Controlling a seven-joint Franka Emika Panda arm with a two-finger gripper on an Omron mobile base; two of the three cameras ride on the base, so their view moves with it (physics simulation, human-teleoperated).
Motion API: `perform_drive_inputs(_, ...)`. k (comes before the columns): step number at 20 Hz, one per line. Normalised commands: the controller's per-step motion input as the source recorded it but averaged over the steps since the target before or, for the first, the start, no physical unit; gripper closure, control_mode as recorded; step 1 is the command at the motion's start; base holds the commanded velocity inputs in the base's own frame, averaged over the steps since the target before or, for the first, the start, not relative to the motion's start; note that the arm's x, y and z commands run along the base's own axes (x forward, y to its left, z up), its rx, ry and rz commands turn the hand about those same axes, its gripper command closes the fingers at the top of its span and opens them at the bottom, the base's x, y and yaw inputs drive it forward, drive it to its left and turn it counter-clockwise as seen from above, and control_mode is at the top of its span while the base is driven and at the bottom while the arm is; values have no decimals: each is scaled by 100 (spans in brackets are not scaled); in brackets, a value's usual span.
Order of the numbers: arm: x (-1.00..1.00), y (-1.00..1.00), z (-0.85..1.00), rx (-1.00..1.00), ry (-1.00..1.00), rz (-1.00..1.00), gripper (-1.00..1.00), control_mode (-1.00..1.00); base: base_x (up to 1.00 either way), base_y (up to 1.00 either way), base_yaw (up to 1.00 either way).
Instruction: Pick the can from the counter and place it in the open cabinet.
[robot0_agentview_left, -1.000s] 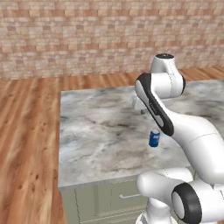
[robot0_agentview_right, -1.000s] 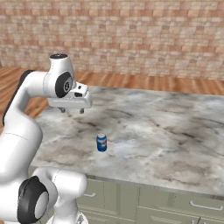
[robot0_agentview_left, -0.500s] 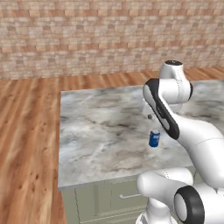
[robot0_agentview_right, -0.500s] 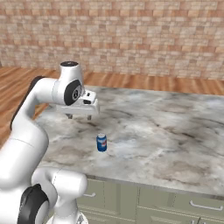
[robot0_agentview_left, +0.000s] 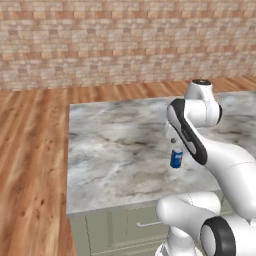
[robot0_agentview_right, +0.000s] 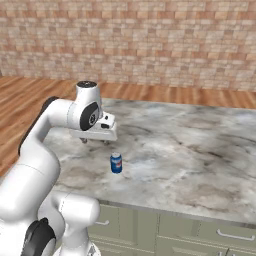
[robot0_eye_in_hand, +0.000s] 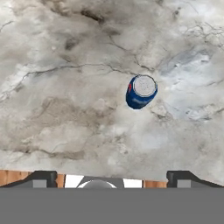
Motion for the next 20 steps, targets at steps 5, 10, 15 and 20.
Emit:
perform_drive_inputs(5,0,0,-38,0,0,0,-100,-100,0,0,0)
perform_drive_inputs(10,1,0,-30,0,0,0,-100,-100,0,0,0)
perform_drive_inputs(15,17,-11,-28,0,0,0,-100,-100,0,0,0)
perform_drive_inputs(20,27,-26,-23,1,0,0,-100,-100,0,0,0)
